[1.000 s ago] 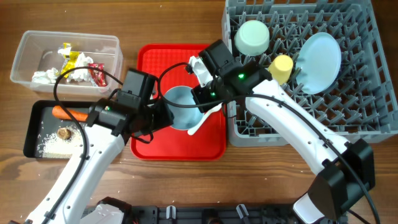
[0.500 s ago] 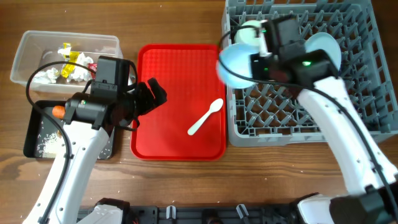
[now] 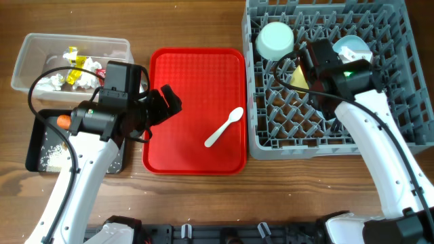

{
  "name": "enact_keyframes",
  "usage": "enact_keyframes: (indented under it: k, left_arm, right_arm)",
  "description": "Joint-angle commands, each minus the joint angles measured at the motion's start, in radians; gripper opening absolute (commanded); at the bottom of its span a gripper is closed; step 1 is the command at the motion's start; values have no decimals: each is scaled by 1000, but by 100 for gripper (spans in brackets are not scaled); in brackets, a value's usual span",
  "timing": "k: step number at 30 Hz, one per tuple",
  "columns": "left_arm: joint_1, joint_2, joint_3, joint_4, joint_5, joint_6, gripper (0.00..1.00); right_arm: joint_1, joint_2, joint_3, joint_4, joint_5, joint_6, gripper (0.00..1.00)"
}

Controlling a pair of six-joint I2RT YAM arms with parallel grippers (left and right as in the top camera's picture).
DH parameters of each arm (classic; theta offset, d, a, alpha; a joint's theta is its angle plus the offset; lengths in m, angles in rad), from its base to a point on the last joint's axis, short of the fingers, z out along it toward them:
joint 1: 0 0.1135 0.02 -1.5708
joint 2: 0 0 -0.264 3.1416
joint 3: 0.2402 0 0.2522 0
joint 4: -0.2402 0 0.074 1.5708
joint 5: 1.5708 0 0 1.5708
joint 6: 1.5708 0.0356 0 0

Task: Sort waste into correct bins and load items into the dishwasher rack
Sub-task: 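Place the light-blue bowl upside down in the rack with right gripper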

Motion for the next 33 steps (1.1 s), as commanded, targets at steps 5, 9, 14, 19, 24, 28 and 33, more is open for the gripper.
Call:
enact_keyframes:
  k: [5, 9, 14, 19, 24, 28, 33]
  left_arm:
    - [3, -12, 12, 0, -13, 4, 100]
    - [3, -12, 12, 0, -13, 4, 100]
    - [3, -12, 12, 0, -13, 4, 100]
    - [3, -12, 12, 0, -13, 4, 100]
    - [3, -12, 12, 0, -13, 4, 100]
    - [3, -12, 12, 0, -13, 4, 100]
    - [3, -12, 12, 0, -13, 4, 100]
  right_arm:
    - [11, 2, -66, -8, 27, 77, 4]
    - [49, 47, -68, -25, 30, 75, 4]
    - [115, 116, -68, -14, 67, 14, 4]
    - [183, 193, -68, -19, 95, 10, 4]
    - [219, 228, -68, -17, 127, -11, 4]
    - [222, 230, -68, -7, 197, -131, 4]
    - [222, 230, -68, 52, 159, -250, 4]
